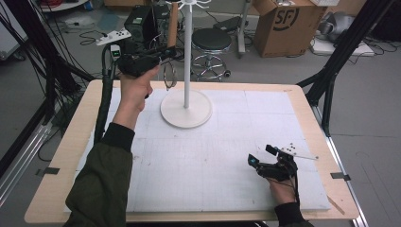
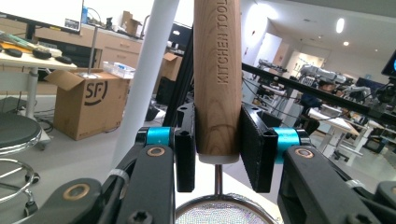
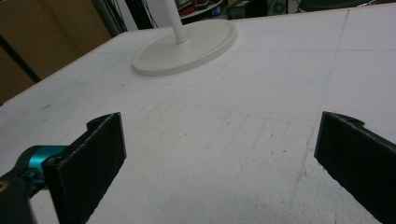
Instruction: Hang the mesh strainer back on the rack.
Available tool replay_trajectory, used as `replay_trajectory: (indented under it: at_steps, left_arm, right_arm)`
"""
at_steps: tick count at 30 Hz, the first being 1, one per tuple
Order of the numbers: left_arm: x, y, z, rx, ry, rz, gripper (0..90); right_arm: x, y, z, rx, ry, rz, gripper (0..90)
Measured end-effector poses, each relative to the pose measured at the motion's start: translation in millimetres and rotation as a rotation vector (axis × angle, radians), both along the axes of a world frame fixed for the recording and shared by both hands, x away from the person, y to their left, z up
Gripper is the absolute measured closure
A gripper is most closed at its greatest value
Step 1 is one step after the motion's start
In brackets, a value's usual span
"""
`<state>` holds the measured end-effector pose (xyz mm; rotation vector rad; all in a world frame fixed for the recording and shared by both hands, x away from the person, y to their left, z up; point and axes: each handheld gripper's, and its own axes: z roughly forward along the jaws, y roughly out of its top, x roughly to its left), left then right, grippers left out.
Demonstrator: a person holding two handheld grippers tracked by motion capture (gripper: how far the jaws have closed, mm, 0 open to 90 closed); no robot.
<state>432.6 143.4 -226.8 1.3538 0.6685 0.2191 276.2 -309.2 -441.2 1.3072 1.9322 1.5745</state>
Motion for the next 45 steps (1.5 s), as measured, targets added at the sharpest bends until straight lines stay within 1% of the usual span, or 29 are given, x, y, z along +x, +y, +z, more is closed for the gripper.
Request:
replay_trajectory:
  at_steps: [1, 4, 6, 12, 14, 19, 21, 26, 29, 30, 31, 33, 34, 36, 38, 39, 42, 44, 45]
  left_arm:
    - [0.1, -0.8, 0.2, 0.008, -0.001, 0.003, 69.1]
    - [-0.4, -4.0, 0.9, 0.012, -0.005, 0.001, 69.1]
    - [0.1, -5.8, 2.0, 0.025, 0.003, 0.012, 69.1]
    - [3.7, -9.9, 3.0, 0.028, 0.007, 0.034, 69.2]
    - [5.2, -11.6, 2.7, 0.031, 0.01, 0.03, 69.2]
    - [5.9, -15.7, 2.0, 0.033, 0.013, 0.041, 69.2]
    - [5.4, -16.4, 2.1, 0.031, 0.011, 0.035, 69.2]
    - [4.9, -14.8, 2.6, 0.03, 0.015, 0.037, 69.2]
    - [2.1, -15.0, 4.4, 0.049, 0.011, 0.057, 69.2]
    - [0.8, -15.3, 5.4, 0.063, 0.014, 0.076, 69.2]
    - [0.5, -15.5, 5.8, 0.067, 0.02, 0.089, 69.2]
    - [1.7, -14.0, 5.6, 0.062, 0.039, 0.101, 69.2]
    - [2.5, -12.7, 5.4, 0.06, 0.046, 0.111, 69.2]
    - [4.5, -9.4, 4.6, 0.035, 0.052, 0.1, 69.2]
    - [4.7, -8.6, 4.8, 0.034, 0.048, 0.1, 69.2]
    - [5.3, -8.4, 4.5, 0.031, 0.046, 0.091, 69.2]
    - [7.9, -9.9, 1.9, 0.023, 0.058, 0.078, 69.1]
    - [9.5, -13.2, -0.3, 0.035, 0.064, 0.077, 69.2]
    - [10.1, -14.8, -1.2, 0.035, 0.063, 0.073, 69.1]
  right_arm:
    - [0.0, 0.0, 0.0, 0.001, 0.001, -0.001, 1.0]
    - [0.4, -0.2, -0.1, 0.002, 0.002, -0.002, 0.9]
    - [0.3, -0.3, -0.1, 0.003, 0.003, -0.004, 1.0]
    - [0.0, -1.1, 0.2, 0.005, 0.0, -0.005, 0.9]
    - [-0.1, -1.3, 0.4, 0.008, 0.001, -0.007, 0.9]
    - [-0.3, -1.5, 0.5, 0.01, 0.001, -0.006, 0.9]
    - [-0.2, -1.4, 0.4, 0.01, 0.002, -0.005, 0.9]
    - [-0.3, -1.6, 0.5, 0.01, -0.001, -0.007, 0.9]
    - [-0.8, -1.3, 0.5, 0.009, 0.002, -0.004, 0.9]
    - [-0.8, -1.3, 0.5, 0.008, 0.001, -0.005, 0.9]
    - [-0.8, -1.2, 0.6, 0.009, 0.001, -0.005, 0.9]
    - [-1.0, -1.2, 0.7, 0.007, -0.004, -0.005, 0.9]
    - [-1.6, -0.9, 1.0, 0.011, 0.001, -0.007, 0.9]
    - [-1.9, -1.3, 1.2, 0.012, -0.002, -0.008, 0.9]
    - [-1.8, -1.9, 1.1, 0.009, -0.005, -0.008, 0.9]
    - [-1.7, -2.0, 1.0, 0.01, -0.005, -0.008, 0.9]
    - [-1.6, -2.2, 0.8, 0.01, -0.003, -0.009, 0.9]
    - [-1.7, -2.6, 0.8, 0.008, -0.008, -0.007, 0.9]
    - [-2.4, -2.5, 1.2, 0.014, 0.001, -0.009, 0.9]
